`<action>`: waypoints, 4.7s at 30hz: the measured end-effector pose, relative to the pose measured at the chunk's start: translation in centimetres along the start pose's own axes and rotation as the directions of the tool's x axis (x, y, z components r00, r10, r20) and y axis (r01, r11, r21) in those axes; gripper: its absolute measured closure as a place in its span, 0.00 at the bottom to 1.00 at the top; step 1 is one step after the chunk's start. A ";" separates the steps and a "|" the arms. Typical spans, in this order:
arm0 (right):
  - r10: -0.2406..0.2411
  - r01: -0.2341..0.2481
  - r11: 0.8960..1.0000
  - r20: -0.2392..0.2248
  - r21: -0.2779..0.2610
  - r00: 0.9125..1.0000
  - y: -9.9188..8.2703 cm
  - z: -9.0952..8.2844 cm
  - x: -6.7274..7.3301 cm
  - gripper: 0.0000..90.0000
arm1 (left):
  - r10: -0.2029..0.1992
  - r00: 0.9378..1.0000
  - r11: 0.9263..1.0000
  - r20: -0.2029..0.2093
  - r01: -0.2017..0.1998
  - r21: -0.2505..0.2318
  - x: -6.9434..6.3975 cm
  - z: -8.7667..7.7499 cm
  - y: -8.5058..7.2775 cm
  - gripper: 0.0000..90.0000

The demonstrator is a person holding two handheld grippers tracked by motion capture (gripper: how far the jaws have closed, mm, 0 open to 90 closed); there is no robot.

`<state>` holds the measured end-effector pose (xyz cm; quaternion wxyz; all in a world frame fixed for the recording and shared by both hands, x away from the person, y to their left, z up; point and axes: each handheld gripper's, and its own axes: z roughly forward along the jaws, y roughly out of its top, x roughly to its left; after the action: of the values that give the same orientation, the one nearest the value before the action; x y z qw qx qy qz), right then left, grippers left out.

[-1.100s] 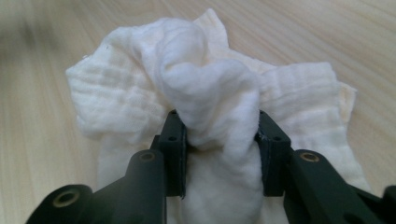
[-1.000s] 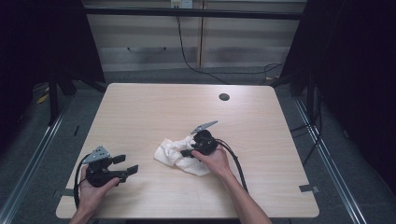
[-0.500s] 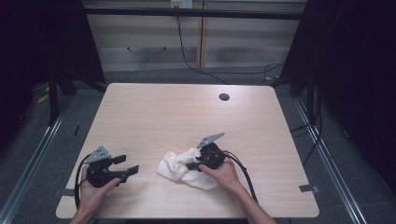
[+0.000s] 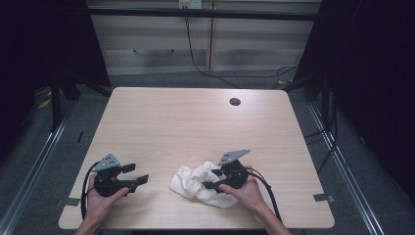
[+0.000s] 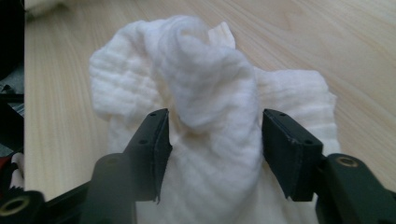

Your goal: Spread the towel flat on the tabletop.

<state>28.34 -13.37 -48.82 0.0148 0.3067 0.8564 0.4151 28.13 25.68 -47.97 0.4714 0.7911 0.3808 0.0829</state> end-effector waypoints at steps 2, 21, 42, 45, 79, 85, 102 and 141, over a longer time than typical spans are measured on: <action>0.005 -0.005 1.000 0.010 -0.023 1.000 0.0 -1.2 0.2 0.42 | -0.002 1.000 1.000 0.012 0.002 0.004 -0.2 0.2 0.1 0.29; 0.113 -0.104 0.990 0.091 -0.097 0.989 -0.2 -3.8 -4.0 0.69 | 0.036 0.973 0.994 0.227 -0.058 0.094 -3.1 7.0 3.4 0.55; 0.076 -0.074 0.997 0.091 -0.028 0.993 -0.2 -1.0 -3.4 0.97 | 0.114 0.972 0.979 0.204 -0.145 0.143 -4.4 8.1 2.3 0.94; 0.094 -0.086 0.994 0.120 -0.072 0.988 -0.1 -2.2 -3.8 0.97 | 0.105 0.978 0.986 0.178 -0.126 0.107 -3.9 7.4 2.6 0.94; 0.193 -0.179 0.981 0.240 -0.080 0.951 -7.0 -9.1 -2.8 0.76 | 0.099 0.985 0.990 0.144 -0.112 0.081 -3.7 4.4 1.6 0.65; 0.194 -0.160 0.976 0.264 -0.145 0.945 -6.2 -10.2 -3.0 0.65 | 0.076 0.988 0.996 0.132 -0.081 0.033 -3.2 4.8 3.0 0.68; 0.203 -0.183 0.978 0.235 -0.105 0.951 -6.1 -7.8 -3.5 0.74 | 0.164 0.975 0.964 0.148 -0.191 0.184 -4.4 7.9 1.2 0.90; 0.190 -0.149 0.971 0.222 -0.188 0.956 -5.0 -8.3 -3.8 0.61 | 0.085 0.989 0.979 0.123 -0.106 0.175 -0.5 11.9 5.6 0.70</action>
<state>26.57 -23.60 -47.81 0.1078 0.4246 0.7804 0.4462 36.54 15.71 -49.77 0.4142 0.8515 0.3207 0.0247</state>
